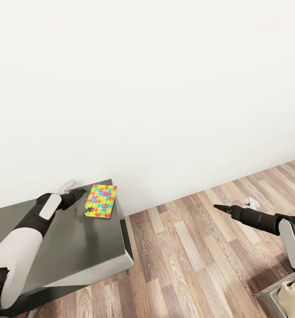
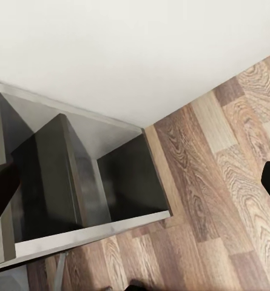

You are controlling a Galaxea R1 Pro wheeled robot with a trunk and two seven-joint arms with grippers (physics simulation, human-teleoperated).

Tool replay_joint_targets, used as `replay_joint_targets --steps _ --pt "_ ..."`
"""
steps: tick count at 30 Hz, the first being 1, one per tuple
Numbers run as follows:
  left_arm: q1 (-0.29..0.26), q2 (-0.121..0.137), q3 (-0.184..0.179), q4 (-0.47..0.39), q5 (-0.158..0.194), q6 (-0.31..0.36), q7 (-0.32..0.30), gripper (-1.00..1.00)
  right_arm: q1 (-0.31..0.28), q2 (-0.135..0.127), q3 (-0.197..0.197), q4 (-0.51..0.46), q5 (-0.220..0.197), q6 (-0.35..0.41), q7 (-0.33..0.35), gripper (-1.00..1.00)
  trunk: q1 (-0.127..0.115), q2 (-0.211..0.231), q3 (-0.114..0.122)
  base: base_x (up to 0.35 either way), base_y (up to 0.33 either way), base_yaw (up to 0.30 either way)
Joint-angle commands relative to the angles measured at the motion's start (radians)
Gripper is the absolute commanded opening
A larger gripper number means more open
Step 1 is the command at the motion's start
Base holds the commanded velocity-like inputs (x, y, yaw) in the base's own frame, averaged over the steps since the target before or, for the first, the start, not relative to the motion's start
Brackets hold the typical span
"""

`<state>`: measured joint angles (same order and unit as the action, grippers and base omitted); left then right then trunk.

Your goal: Put all the toys in the child's room - the three board games (two on the bed and one on the table), the two jigsaw puzzles on the table, and the tennis ball on the table - inside the toy box on the table in the child's room.

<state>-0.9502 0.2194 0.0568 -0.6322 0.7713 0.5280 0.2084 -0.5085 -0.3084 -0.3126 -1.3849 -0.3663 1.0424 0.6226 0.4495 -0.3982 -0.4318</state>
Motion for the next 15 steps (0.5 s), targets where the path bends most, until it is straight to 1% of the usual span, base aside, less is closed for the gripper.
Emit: replay_joint_targets --steps 1,6,15 --pt "0.0 0.0 0.001 -0.002 0.011 0.004 0.008 1.0 -0.001 0.0 -0.001 0.0 0.006 0.005 0.008 1.0 0.001 -0.002 -0.002 0.0 0.0 0.0" --pt "-0.001 0.002 -0.001 0.046 0.009 -0.029 0.009 1.0 -0.001 0.0 -0.002 0.0 0.006 0.005 0.008 1.0 0.001 -0.002 -0.002 0.0 0.0 0.0" --pt "-0.002 0.0 -0.004 0.081 0.009 -0.059 0.009 1.0 -0.001 0.0 -0.002 -0.001 0.006 0.005 0.008 1.0 0.001 -0.002 -0.002 0.0 0.0 0.0"
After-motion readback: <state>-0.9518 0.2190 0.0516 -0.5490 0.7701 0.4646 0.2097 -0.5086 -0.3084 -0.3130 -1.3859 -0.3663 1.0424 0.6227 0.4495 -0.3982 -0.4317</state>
